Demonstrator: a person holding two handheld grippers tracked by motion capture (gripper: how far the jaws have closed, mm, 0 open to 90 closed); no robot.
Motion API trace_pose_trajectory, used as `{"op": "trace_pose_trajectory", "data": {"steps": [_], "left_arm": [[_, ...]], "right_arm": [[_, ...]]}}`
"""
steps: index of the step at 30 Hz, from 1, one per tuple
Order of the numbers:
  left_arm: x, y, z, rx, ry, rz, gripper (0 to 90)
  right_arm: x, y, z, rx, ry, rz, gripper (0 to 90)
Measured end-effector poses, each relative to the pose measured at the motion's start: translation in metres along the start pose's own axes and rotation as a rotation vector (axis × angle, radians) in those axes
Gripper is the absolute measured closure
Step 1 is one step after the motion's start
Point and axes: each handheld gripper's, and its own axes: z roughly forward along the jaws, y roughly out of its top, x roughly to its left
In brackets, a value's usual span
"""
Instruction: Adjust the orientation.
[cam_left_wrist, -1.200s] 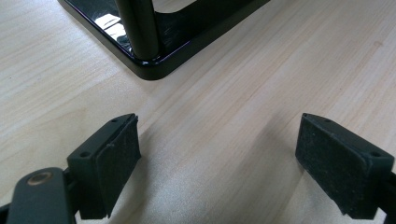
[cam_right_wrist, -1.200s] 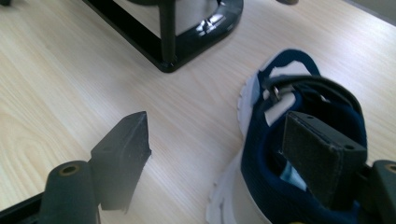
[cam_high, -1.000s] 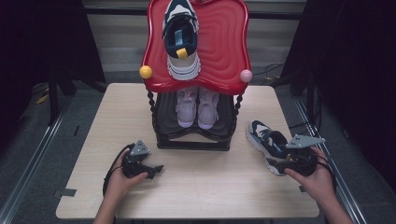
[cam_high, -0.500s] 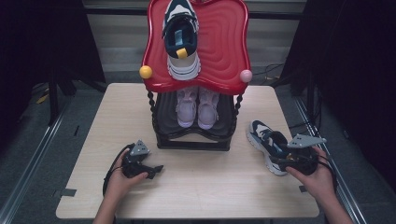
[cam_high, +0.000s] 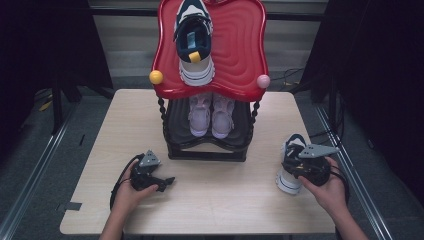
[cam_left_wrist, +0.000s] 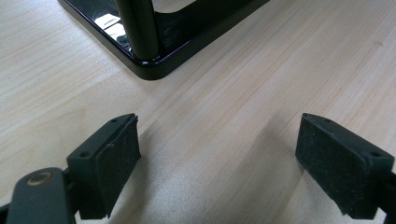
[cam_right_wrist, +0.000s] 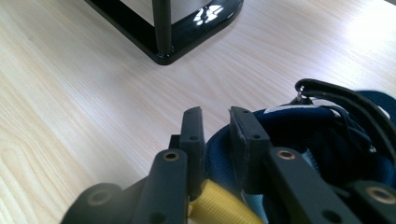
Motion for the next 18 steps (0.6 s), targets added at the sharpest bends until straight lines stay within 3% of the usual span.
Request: {"op": "trace_pose_trajectory", "data": {"steps": [4,10,15,18], "left_arm": [[0.000,0.000,0.000,0.000,0.000,0.000,13.1],[0.000,0.000,0.000,-0.001,0.001,0.002,13.2],[0.000,0.000,0.000,0.000,0.000,0.000,13.1],[0.000,0.000,0.000,0.000,0.000,0.000,13.1]], "right_arm": [[0.006,0.003,0.001,-0.031,0.043,0.027,78.3],[0.025,0.012,0.007,-0.033,0.076,0.001,77.6],[0.023,0.013,0.009,-0.044,0.111,0.035,76.1],[0.024,0.016,0.011,-0.042,0.106,0.041,76.7]]}}
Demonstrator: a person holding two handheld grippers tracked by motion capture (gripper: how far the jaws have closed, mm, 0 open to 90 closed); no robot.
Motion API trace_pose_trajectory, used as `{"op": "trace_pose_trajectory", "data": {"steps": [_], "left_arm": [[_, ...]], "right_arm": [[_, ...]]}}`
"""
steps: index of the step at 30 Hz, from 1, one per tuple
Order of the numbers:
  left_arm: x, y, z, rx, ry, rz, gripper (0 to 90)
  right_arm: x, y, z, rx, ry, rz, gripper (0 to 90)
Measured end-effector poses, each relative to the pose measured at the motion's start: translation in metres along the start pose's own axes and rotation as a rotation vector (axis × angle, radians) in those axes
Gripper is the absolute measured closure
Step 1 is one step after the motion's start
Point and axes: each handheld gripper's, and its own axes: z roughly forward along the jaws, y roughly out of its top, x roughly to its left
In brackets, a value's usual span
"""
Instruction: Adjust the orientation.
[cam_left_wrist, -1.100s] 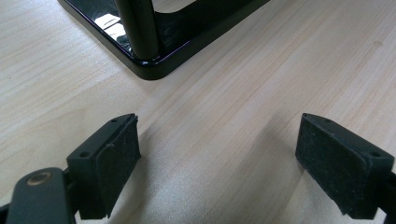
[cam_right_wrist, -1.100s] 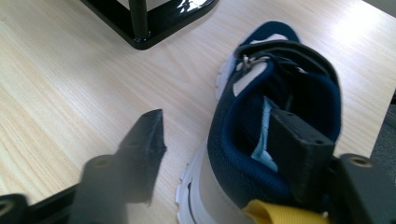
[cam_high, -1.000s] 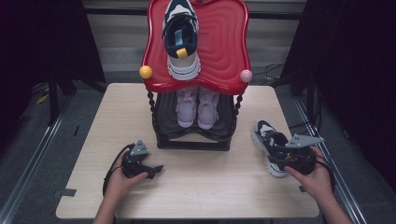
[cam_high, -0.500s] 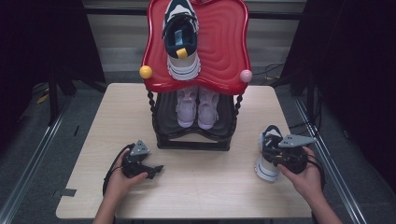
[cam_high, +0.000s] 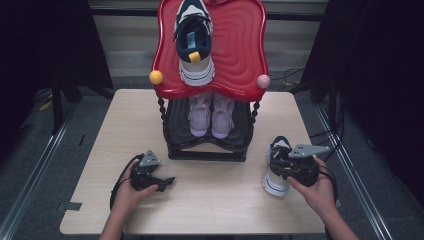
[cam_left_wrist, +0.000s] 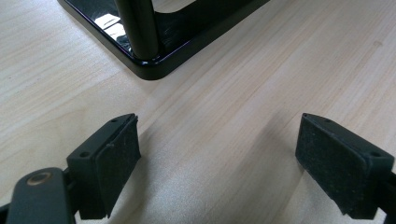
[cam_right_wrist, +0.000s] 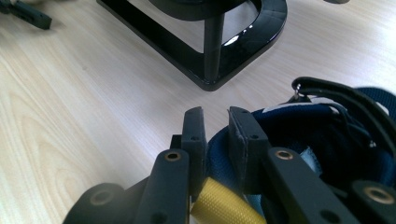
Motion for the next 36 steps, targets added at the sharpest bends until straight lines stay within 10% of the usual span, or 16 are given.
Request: {"op": "trace_pose_trajectory", "data": {"steps": [12,24,36], "left_arm": [[0.000,0.000,0.000,-0.002,0.001,0.000,13.1],[0.000,0.000,0.000,0.000,0.000,0.000,13.1],[0.000,0.000,0.000,0.000,0.000,0.001,13.1]], "right_arm": [[0.000,0.006,-0.002,-0.032,0.038,0.004,56.5],[0.010,-0.002,-0.007,-0.001,0.034,-0.011,76.0],[0.007,0.008,0.004,0.006,0.090,0.054,62.7]]}}
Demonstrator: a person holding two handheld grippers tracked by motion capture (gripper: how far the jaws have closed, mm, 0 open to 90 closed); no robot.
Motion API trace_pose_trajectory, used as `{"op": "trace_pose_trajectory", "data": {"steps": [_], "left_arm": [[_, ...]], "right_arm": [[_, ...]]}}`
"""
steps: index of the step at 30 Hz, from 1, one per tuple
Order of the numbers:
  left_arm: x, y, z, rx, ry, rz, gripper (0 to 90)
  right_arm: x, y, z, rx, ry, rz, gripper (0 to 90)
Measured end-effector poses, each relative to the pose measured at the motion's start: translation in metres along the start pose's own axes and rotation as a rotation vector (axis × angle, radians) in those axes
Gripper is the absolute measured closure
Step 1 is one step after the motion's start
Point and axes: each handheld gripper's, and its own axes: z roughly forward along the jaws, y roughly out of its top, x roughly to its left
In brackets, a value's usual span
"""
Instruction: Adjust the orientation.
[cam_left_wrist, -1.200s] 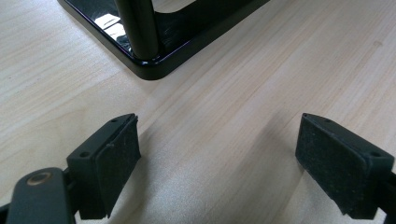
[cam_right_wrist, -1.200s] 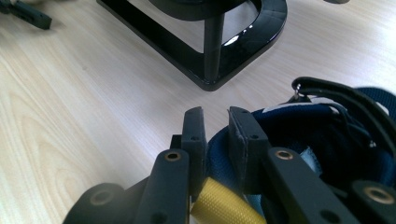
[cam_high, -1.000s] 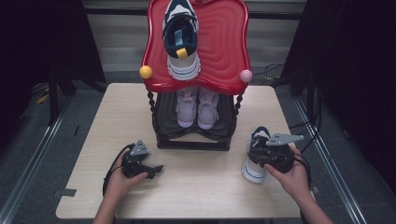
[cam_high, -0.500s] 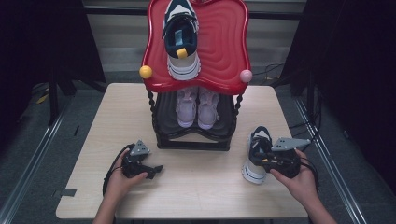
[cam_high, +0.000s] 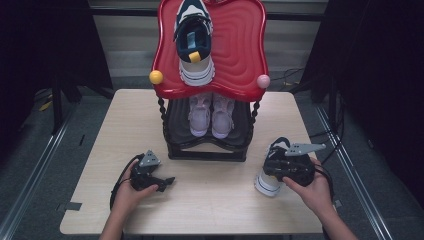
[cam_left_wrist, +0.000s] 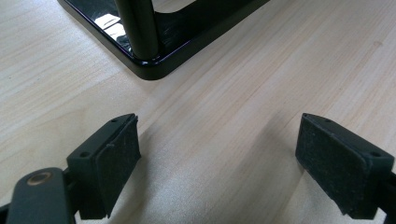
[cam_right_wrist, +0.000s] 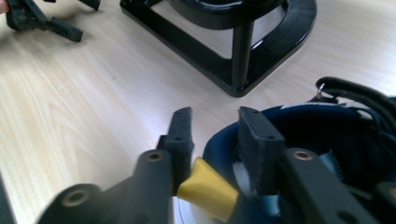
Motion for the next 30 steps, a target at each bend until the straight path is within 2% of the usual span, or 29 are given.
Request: {"op": "trace_pose_trajectory", "data": {"steps": [2,4,6,9,14,19,30], "left_arm": [[0.000,0.000,0.000,0.000,0.000,-0.001,13.2],[0.000,0.000,0.000,0.000,0.000,-0.001,13.1],[0.000,0.000,0.000,-0.001,0.000,-0.002,13.2],[0.000,0.000,0.000,-0.001,0.000,-0.001,13.1],[0.000,0.000,0.000,0.000,0.000,-0.001,13.1],[0.000,0.000,0.000,0.000,0.000,-0.001,13.1],[0.000,0.000,0.000,-0.001,-0.002,-0.001,13.0]], "right_arm": [[-0.001,0.002,-0.002,0.020,-0.008,0.001,54.8],[-0.002,0.005,-0.003,0.054,0.011,0.010,51.0],[-0.002,0.008,-0.007,0.069,0.012,0.002,50.7],[-0.004,0.012,-0.011,0.110,0.046,0.004,50.3],[-0.006,0.019,-0.010,0.224,0.077,-0.014,53.2],[-0.006,0.026,-0.007,0.331,0.077,-0.028,54.9],[-0.001,0.042,0.003,0.491,0.072,-0.100,55.4]]}}
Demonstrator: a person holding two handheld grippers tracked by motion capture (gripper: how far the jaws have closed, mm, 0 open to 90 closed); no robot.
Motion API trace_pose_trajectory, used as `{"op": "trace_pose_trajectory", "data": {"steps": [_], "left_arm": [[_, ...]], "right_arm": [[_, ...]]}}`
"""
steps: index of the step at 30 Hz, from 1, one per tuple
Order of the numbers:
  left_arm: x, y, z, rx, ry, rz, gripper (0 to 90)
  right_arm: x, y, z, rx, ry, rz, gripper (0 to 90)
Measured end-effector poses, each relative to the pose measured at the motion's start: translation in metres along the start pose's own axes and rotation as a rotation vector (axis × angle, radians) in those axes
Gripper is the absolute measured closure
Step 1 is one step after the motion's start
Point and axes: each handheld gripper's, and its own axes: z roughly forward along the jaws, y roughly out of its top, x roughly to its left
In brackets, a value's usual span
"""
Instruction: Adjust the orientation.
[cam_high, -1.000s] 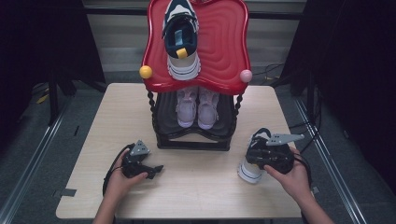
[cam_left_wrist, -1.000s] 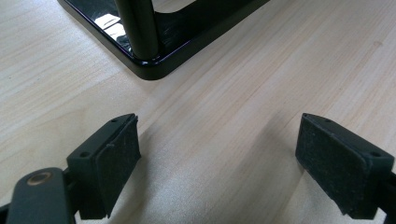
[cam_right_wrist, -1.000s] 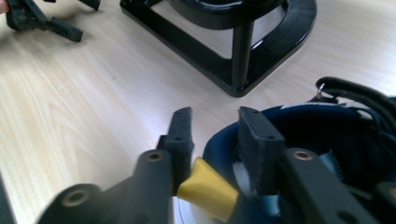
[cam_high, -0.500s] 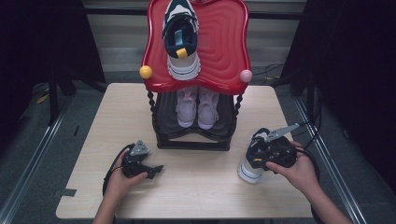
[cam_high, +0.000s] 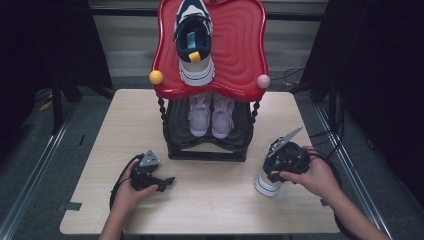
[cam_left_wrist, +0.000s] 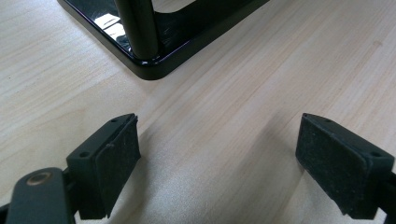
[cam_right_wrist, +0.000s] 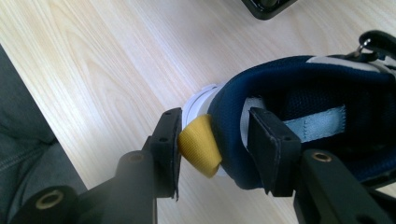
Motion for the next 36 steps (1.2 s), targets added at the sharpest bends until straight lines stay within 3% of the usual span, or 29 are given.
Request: {"op": "trace_pose_trajectory", "data": {"steps": [4,8,12,13,14,15,16,22,24,26,33,36], "left_arm": [[0.000,0.000,0.000,0.000,0.000,0.000,12.9],[0.000,0.000,0.000,0.000,0.000,0.001,12.9],[0.000,0.000,0.000,0.000,0.000,0.001,12.9],[0.000,0.000,0.000,0.000,0.000,0.001,12.9],[0.000,0.000,0.000,0.000,0.000,0.001,12.9],[0.000,0.000,0.000,0.000,0.000,0.001,12.9],[0.000,0.000,0.000,0.000,0.000,0.001,12.9],[0.000,0.000,0.000,0.001,0.000,0.001,12.8],[0.000,0.000,0.000,-0.004,0.000,-0.005,12.8],[0.000,0.000,0.000,0.001,-0.001,0.001,12.7],[0.000,0.000,0.000,0.001,-0.001,0.001,12.7],[0.000,0.000,0.000,0.001,-0.001,0.001,12.7]], "right_arm": [[0.001,0.006,0.001,0.066,-0.005,-0.031,55.6],[0.001,0.012,0.004,0.124,-0.018,-0.092,56.1],[0.001,0.020,0.008,0.195,-0.015,-0.113,56.0],[-0.002,0.021,0.010,0.208,-0.007,-0.138,56.1],[0.000,0.024,0.012,0.226,0.010,-0.121,56.0],[-0.002,0.025,0.014,0.234,0.004,-0.153,56.0],[-0.002,0.026,0.015,0.245,0.000,-0.149,56.1],[-0.003,0.031,0.023,0.278,0.028,-0.155,57.9],[-0.002,0.031,0.029,0.293,0.033,-0.136,60.6],[-0.004,0.030,0.034,0.318,0.041,-0.166,63.0],[-0.002,0.029,0.038,0.327,0.048,-0.149,65.3],[-0.003,0.028,0.039,0.324,0.045,-0.163,65.7]]}}
